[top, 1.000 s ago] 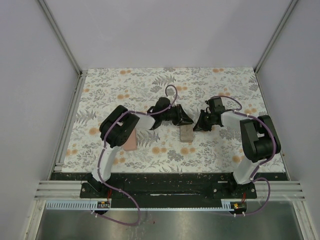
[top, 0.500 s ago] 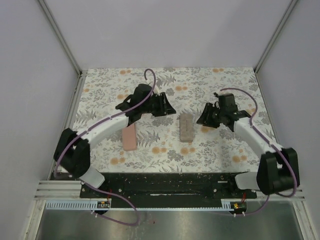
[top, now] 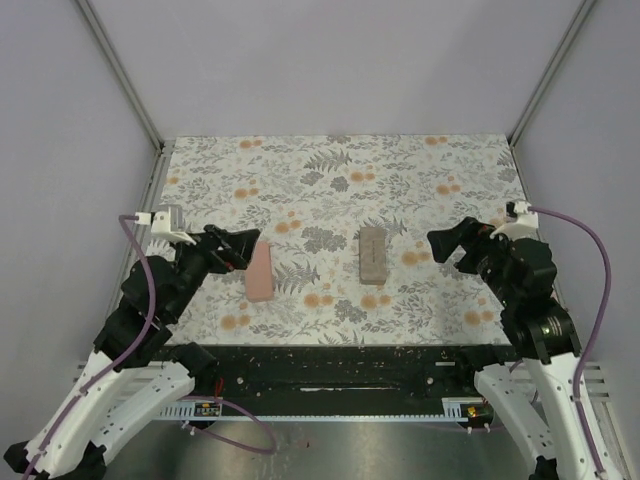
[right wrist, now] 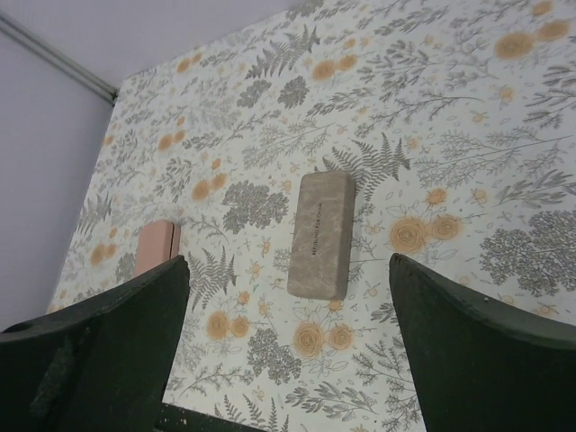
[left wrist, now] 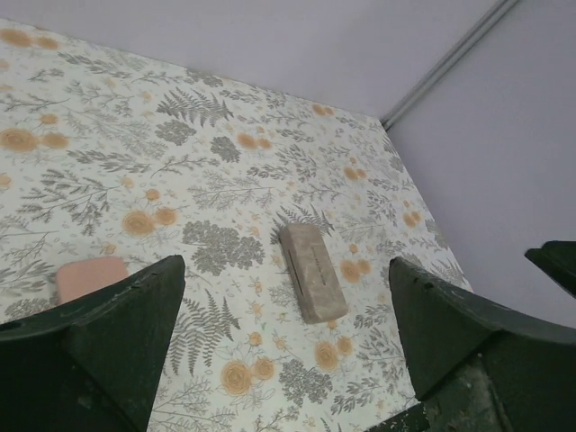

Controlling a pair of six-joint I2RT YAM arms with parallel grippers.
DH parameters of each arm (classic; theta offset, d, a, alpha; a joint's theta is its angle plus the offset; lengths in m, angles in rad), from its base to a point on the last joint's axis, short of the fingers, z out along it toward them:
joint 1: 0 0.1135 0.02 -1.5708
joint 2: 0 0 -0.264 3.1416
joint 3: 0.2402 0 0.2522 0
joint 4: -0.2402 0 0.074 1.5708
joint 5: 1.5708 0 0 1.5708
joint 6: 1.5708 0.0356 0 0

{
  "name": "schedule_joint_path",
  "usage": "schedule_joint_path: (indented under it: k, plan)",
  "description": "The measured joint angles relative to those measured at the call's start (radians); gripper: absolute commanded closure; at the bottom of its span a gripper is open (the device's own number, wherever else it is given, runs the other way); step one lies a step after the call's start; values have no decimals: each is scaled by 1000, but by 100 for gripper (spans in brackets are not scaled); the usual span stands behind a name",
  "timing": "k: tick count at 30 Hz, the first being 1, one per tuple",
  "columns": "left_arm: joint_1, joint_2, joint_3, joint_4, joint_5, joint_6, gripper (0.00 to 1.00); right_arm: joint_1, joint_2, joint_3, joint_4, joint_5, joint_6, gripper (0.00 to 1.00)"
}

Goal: Organize the sunglasses

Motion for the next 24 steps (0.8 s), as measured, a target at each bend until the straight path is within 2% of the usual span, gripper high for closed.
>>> schedule_joint_path:
  k: [3,10,24]
  plan:
    - [1,-131,-97,-2,-48,3,1,0,-127,-49,-21,61,10,0]
    - [1,-202,-206,-92,-63,-2,1,0,-312,-148,-57,110,32,1]
    - [1,-321,-268,-125,-57,-17,1,0,-302,-150,-63,110,36,1]
